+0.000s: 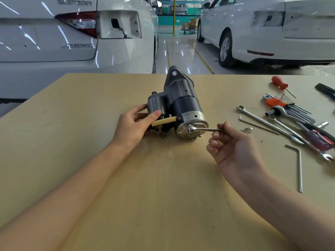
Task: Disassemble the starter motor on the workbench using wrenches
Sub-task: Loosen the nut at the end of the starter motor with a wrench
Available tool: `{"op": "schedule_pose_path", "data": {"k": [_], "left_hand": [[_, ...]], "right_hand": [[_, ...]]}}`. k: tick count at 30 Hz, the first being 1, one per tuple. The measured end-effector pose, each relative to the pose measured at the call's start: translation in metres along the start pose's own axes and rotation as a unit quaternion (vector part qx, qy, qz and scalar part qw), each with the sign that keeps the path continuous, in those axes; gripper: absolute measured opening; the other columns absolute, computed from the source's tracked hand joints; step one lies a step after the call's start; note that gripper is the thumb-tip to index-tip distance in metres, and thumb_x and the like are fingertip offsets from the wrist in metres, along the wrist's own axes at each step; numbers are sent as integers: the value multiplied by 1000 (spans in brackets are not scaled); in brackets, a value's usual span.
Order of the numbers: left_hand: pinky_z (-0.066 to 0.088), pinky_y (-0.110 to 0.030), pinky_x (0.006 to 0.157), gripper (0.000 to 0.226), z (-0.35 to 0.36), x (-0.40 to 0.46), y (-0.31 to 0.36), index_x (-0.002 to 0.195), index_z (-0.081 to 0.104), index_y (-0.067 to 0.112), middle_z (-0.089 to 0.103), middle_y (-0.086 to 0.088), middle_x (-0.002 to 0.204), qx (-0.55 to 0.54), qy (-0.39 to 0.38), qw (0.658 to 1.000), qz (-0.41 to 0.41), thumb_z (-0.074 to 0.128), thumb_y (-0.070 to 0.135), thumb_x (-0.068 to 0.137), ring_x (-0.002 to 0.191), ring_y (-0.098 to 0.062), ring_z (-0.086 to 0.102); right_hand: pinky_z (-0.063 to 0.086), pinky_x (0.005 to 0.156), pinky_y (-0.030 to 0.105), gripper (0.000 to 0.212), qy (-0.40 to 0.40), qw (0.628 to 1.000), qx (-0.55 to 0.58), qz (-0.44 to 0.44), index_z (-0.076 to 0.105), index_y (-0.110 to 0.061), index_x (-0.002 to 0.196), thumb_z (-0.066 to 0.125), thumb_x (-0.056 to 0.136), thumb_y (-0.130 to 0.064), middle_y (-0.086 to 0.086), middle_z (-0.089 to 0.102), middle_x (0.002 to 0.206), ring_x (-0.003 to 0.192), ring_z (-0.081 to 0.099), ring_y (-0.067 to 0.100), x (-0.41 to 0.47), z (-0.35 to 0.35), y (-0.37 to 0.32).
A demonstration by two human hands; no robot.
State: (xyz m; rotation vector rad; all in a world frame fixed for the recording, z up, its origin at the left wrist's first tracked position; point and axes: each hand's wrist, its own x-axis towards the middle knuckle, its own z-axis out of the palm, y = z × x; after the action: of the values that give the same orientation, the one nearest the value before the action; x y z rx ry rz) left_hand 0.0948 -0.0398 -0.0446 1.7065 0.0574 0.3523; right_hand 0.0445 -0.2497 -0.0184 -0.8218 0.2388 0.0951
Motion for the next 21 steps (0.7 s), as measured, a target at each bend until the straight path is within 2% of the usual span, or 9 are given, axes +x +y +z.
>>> {"op": "schedule_pose_path", "data": {"k": [7,11,14,16,18,19,21], "left_hand": [[45,-6,56,61,0,2,-4,132,56,17,69,10,96,11,3,1000,-5,72,39,78,77,9,65],[44,-5,56,74,1,-1,0,131,57,18,69,11,96,10,0,1000,-6,70,50,66,76,11,64],[45,-5,56,67,0,-1,1,128,58,18,69,11,95,12,-4,1000,-8,72,46,69,75,11,65],[47,-8,57,59,0,-1,0,126,60,18,71,7,95,6,-9,1000,-11,73,41,73,76,7,66],[51,-15,62,62,0,-1,-1,123,62,15,73,1,97,2,-15,1000,-18,73,44,69,80,-3,69],[53,-19,66,67,0,-1,-1,123,63,13,73,-1,98,1,-18,1000,-20,73,47,66,82,-7,70],[55,-22,71,68,-1,-1,0,123,63,17,73,0,97,-1,-13,1000,-19,72,47,63,83,-8,70]], "right_hand": [[51,46,23,26,-6,1000,16,-17,56,-5,78,45,99,-15,7,58,53,45,61,18,0,0,1],[55,53,30,18,-49,988,-84,-123,55,-3,85,50,98,-14,10,62,57,53,65,24,-2,3,-5],[53,52,31,15,-97,936,-231,-248,57,-3,85,53,96,-12,10,61,58,50,61,25,-4,13,-10],[50,50,33,14,-138,865,-343,-341,59,-5,81,59,93,-13,13,58,58,52,56,29,-4,24,-7],[46,54,31,12,-178,758,-464,-422,64,-11,80,63,89,-18,1,57,62,57,54,21,-6,33,2],[45,57,28,10,-201,684,-529,-460,67,-13,82,63,88,-20,-3,59,68,61,54,14,-8,35,7],[48,61,29,11,-243,487,-661,-517,69,-12,84,62,88,-20,-1,60,77,68,58,16,-10,31,15]]}}
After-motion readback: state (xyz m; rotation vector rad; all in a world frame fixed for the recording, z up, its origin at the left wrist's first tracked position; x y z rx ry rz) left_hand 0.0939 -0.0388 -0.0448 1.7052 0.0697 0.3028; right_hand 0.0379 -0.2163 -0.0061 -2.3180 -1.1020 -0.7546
